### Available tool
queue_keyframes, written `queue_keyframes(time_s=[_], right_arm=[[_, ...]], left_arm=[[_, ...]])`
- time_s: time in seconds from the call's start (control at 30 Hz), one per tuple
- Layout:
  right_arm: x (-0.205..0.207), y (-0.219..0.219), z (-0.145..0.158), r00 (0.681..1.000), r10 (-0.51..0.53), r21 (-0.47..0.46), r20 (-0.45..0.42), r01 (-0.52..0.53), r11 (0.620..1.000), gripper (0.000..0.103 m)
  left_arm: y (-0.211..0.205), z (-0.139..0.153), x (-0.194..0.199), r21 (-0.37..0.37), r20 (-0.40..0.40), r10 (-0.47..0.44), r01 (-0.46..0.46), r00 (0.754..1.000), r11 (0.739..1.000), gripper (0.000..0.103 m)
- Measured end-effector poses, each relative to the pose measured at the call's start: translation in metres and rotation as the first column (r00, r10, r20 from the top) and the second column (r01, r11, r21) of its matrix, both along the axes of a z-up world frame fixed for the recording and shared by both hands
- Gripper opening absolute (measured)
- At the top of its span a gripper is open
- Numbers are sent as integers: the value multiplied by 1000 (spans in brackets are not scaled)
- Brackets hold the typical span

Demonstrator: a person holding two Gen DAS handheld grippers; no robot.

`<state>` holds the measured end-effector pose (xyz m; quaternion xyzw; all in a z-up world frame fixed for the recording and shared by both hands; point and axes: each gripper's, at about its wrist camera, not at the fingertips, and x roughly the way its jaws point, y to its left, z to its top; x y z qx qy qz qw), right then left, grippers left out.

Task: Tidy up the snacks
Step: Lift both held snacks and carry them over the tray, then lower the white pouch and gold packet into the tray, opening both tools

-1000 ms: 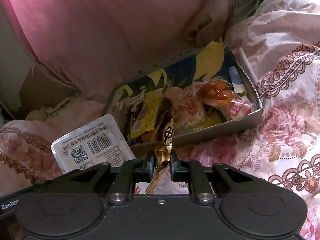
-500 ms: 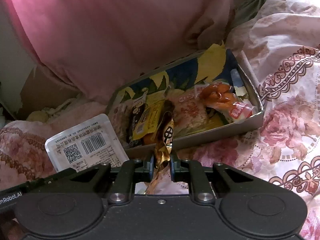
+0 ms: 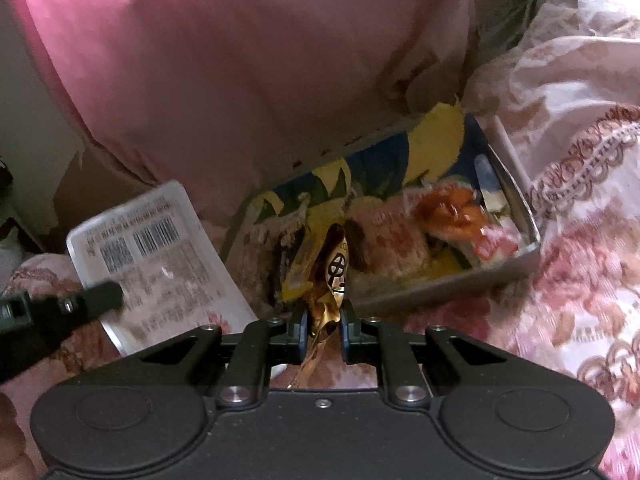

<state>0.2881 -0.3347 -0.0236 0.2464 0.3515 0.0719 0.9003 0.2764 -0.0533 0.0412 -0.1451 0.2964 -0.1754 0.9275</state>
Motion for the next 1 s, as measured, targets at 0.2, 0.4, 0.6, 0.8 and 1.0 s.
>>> queue_keyframes(time_s=[0.2, 0.4, 0.6, 0.8, 1.0], right_arm=[[35, -6, 1, 998, -17, -19, 67, 18, 1000, 16], [64, -13, -12, 997, -34, -10, 72, 35, 999, 16], [88, -5, -29, 998, -5, 25, 63, 3, 1000, 16], [98, 16, -39, 997, 40, -95, 62, -33, 995, 20], [93, 31, -35, 996, 52, -271, 71, -31, 962, 37]], left_arm=[[-9, 10, 43, -22, 38, 36, -35, 999, 999, 0], [-21, -9, 90, -39, 11, 70, -69, 998, 997, 0], [-22, -33, 113, -35, -17, 94, -95, 995, 995, 0], [-13, -56, 122, 23, -46, 140, -139, 989, 990, 1], [-11, -75, 128, 140, -99, 197, -182, 975, 973, 9]])
